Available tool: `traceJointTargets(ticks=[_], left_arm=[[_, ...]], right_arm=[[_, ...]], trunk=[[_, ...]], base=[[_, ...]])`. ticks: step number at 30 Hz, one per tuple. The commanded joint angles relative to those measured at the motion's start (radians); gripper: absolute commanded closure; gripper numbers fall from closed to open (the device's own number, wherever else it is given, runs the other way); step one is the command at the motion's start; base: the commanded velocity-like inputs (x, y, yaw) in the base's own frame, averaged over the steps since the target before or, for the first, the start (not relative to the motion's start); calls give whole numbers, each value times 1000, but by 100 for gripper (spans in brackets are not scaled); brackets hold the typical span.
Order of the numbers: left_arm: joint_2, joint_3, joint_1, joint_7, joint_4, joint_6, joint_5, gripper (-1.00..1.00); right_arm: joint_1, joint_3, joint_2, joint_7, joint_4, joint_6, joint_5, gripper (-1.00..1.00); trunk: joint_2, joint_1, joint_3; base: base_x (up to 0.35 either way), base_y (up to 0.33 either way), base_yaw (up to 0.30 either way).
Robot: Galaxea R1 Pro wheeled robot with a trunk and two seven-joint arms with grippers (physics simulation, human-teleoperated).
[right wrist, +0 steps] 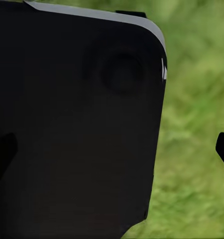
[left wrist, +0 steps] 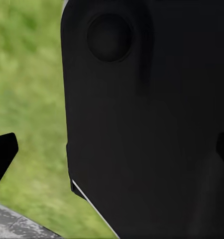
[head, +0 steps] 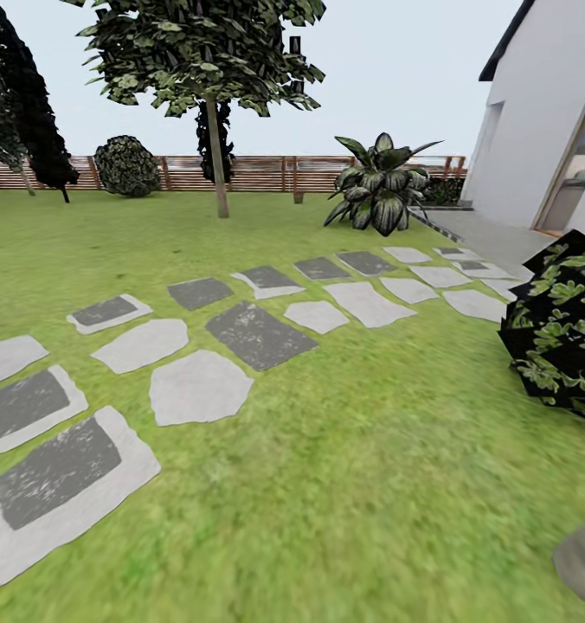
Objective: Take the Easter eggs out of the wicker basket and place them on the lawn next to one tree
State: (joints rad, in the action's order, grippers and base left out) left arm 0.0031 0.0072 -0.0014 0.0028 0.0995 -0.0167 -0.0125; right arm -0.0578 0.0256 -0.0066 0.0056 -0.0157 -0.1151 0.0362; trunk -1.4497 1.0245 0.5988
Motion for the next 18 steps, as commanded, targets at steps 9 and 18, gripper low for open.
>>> traceJointTargets(ticks=[9,18], left_arm=[[0,0,0,0,0,-2,-1,-100],[0,0,0,0,0,-2,-1,-100]], right_arm=[[-1,2,-1,1,2,-3,4,-100],[-1,2,-1,1,2,-3,4,-100]], trunk=[[0,1,1],[0,1,1]], base=[[303,100,0],[303,100,0]])
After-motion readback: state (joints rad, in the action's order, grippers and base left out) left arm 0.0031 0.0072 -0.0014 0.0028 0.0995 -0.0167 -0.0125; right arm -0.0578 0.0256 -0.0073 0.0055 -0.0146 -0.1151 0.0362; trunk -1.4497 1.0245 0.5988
